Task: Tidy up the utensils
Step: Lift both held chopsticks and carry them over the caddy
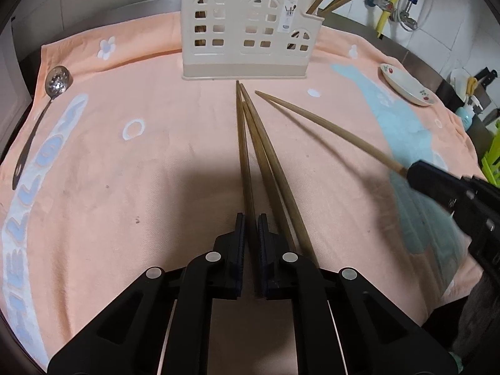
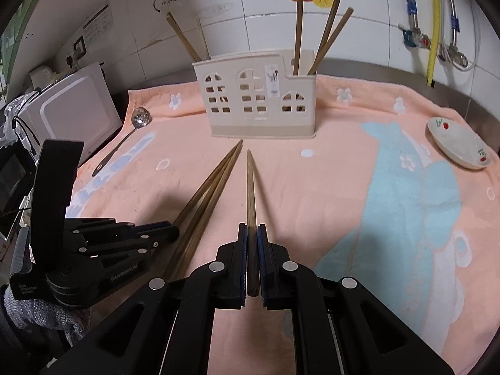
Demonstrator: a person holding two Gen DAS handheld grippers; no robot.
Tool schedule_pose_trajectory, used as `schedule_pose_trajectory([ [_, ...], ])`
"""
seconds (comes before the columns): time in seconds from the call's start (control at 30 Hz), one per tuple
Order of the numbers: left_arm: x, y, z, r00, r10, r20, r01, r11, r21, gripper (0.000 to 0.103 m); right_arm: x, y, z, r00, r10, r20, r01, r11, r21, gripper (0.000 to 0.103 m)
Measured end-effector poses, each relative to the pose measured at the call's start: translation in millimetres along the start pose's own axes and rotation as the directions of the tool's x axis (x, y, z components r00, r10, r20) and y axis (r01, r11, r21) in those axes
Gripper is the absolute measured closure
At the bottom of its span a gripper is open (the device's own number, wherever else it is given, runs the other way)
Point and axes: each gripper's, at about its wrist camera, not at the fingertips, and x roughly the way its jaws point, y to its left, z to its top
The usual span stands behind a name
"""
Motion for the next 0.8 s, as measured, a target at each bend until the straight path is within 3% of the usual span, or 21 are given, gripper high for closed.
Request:
schedule_pose_trajectory([
  [0.2,-28,5,13,0.997,-0.015,0.078,0.014,1.000,0.019,0.097,-12,-1,21,0.999,0.012,0.038,-0.011,1.000,-0.024,0.096],
  [0.43,-71,8,42,0.976,-0.043,0.212,0.031,0.998,0.061,0.097,-24,0,55,0.996,0.026,0.088,-0.021,0.998,-0.066,0.096],
  [0.57,-80,10,56,0.970,-0.079,0.230,0.064,0.996,0.069,0.097,-29,-2,78,0.994,0.045,0.099,-0.036,0.995,-0.088,0.096],
  [0.8,-95,4,83,0.958,-0.089,0.273,0.055,0.990,0.129,0.097,-38,-3,125,0.990,0.061,0.124,-0.045,0.990,-0.130,0.096],
])
